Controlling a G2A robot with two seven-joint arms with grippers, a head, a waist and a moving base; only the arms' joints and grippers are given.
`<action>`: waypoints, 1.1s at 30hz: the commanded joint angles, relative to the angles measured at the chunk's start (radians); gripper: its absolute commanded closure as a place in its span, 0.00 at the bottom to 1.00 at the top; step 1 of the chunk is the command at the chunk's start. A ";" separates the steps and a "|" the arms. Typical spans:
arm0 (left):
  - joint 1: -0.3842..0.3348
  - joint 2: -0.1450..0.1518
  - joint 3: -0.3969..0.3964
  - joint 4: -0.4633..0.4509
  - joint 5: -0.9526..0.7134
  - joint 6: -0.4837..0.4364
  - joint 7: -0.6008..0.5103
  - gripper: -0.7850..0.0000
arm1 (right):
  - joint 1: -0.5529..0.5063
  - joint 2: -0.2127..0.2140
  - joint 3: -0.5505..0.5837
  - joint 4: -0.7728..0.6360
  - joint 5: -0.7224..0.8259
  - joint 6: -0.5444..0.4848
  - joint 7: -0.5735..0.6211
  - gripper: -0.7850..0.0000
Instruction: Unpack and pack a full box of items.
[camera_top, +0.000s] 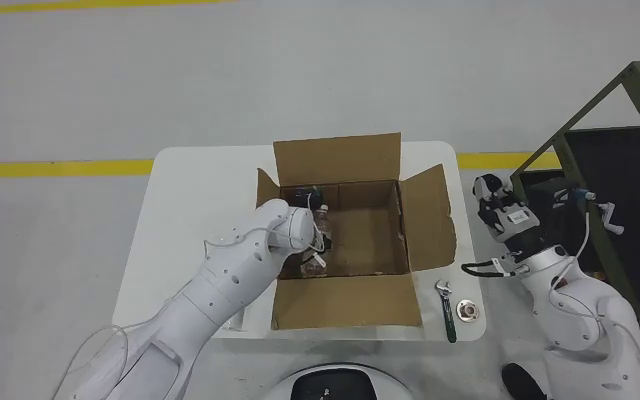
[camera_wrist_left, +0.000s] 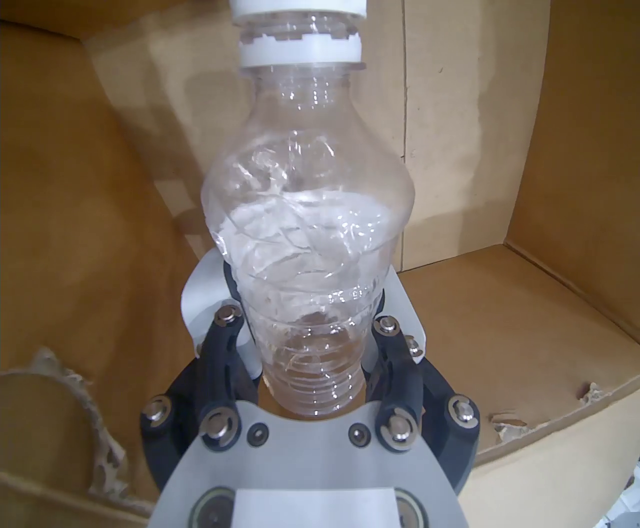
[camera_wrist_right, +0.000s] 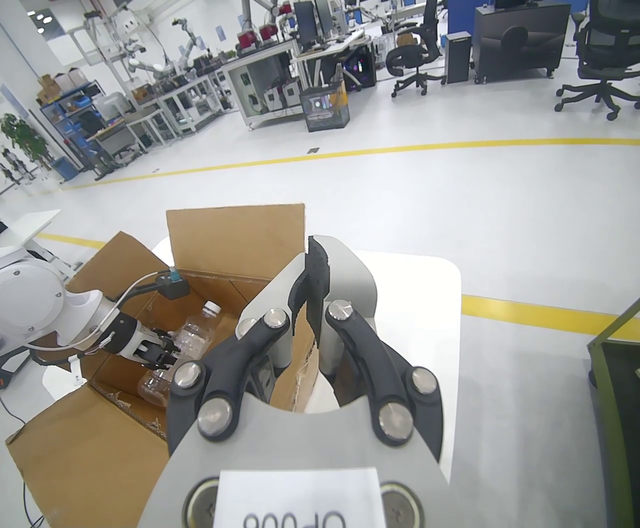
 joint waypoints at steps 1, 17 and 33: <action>-0.002 -0.005 0.000 0.019 -0.005 0.000 0.004 1.00 | 0.000 0.001 0.002 0.001 0.000 -0.001 -0.001 1.00; -0.022 -0.049 0.012 0.132 -0.030 -0.036 0.022 0.35 | 0.006 0.004 0.003 0.013 0.004 0.000 -0.004 1.00; -0.037 -0.076 -0.002 0.172 -0.036 -0.078 0.043 0.00 | 0.005 0.006 -0.003 0.015 0.005 0.006 -0.010 1.00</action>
